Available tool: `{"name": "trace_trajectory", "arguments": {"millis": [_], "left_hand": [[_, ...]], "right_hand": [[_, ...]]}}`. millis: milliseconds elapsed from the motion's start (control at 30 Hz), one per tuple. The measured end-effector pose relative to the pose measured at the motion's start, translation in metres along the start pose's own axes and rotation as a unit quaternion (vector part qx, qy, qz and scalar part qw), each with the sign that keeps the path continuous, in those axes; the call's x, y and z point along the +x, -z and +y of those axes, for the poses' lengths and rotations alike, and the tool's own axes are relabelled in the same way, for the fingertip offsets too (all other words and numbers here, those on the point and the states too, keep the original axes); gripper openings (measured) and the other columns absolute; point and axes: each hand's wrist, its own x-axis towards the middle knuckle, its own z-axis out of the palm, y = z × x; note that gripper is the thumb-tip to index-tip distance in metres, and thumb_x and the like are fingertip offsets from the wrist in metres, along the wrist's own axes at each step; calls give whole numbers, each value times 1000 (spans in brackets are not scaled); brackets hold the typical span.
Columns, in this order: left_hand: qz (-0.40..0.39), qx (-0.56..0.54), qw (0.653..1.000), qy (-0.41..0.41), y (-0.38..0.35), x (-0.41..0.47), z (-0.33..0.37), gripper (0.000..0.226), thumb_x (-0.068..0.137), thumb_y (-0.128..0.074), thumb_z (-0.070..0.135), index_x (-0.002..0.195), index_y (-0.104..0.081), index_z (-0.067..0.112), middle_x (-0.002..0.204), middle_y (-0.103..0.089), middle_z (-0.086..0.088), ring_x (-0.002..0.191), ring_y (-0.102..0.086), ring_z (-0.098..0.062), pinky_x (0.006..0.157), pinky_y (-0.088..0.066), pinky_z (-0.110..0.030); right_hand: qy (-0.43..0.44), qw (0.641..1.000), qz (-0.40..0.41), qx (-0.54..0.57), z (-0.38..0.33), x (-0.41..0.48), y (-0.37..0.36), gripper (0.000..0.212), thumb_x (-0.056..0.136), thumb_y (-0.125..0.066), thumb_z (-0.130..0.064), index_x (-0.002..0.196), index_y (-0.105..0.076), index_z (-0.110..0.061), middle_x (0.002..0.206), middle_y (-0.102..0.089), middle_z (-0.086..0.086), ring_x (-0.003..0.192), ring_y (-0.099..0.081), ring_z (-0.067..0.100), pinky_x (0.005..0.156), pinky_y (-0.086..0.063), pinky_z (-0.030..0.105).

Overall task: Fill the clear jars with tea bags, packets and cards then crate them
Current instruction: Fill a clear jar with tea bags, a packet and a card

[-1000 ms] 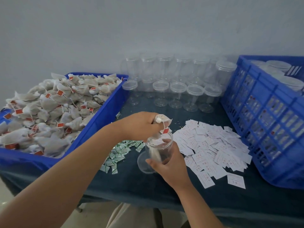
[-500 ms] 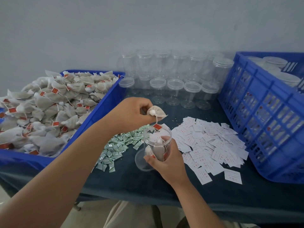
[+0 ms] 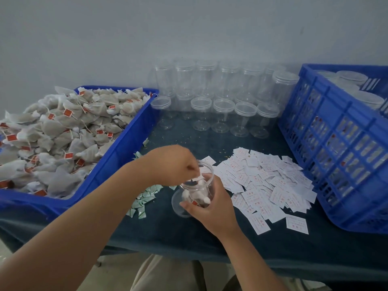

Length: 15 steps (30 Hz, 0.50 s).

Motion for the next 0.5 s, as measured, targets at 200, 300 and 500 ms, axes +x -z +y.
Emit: {"name": "trace_trajectory", "arguments": {"millis": [200,300,500], "left_hand": [[313,-177,920,158,40,-24,-93,12,98,-66,41,90,-74,37,84,-74,20,76,-71,-3,71,-55,-26],[258,-124,906,311,43,-30,-163,20,103,-59,32,115,-74,28,111,-75,1,94,-70,-19,90,-56,-41],[0,-83,931,355,-9,-37,-219,42,108,-50,19,149,-53,25,151,-56,-13,128,-58,-32,98,-45,-39]], "right_hand": [[-16,1000,-9,8,3,2,1,75,66,-94,-63,125,-48,-66,121,-71,-28,110,-71,-1,84,-57,14],[-28,999,-17,23,7,2,1,79,65,-94,-63,131,-50,-54,124,-72,-25,111,-72,1,88,-60,25],[-40,999,-14,33,4,1,-2,84,62,-91,-66,134,-53,-45,126,-70,-29,113,-70,-2,87,-58,18]]}}
